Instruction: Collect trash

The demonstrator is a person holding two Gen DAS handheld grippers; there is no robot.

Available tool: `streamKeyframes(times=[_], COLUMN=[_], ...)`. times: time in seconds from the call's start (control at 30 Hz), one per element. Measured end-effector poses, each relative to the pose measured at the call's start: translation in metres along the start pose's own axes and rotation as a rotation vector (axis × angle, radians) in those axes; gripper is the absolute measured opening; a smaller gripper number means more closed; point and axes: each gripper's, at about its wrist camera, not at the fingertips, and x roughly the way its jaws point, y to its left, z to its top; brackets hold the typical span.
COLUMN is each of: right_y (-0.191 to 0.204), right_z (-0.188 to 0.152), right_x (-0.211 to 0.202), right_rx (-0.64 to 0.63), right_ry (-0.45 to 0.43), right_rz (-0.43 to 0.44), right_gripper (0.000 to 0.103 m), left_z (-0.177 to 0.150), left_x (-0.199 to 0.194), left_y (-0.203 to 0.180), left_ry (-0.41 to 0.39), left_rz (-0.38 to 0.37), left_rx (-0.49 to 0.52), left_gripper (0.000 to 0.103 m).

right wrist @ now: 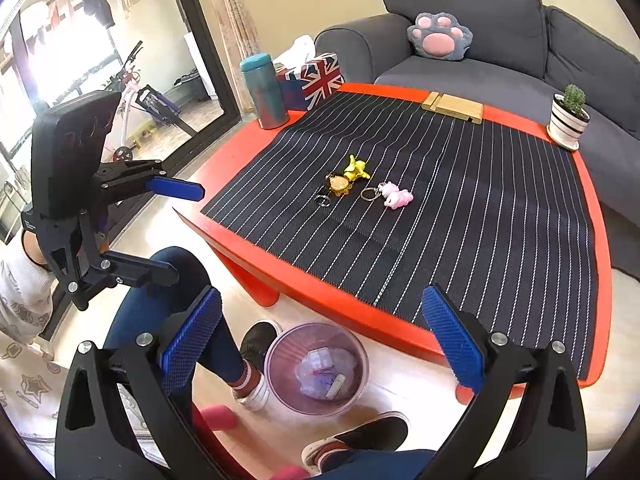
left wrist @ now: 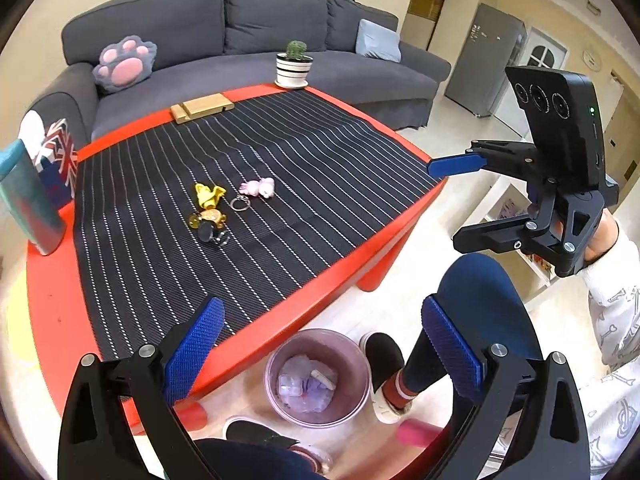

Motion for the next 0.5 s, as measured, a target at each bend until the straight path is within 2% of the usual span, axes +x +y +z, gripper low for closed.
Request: streamKeyframes(times=[0.3, 0.5], right_y=[-0.010, -0.016], right_z=[0.029, 0.051], right_x=[0.014, 0.032], right_rx=[-0.043, -0.126], right_ry=[0.011, 0.024], right_rz=[-0.045, -0.083], right_gripper=[0.098, 0.098], left_z=[0.009, 0.014], left_x=[-0.002, -0.001], left_y=[0.023, 0.038], left_ry=[-0.020, -0.032], left_rz=[0.030, 0.043], left_rx=[-0.049, -0.075], left_gripper=[0.095, 0.095])
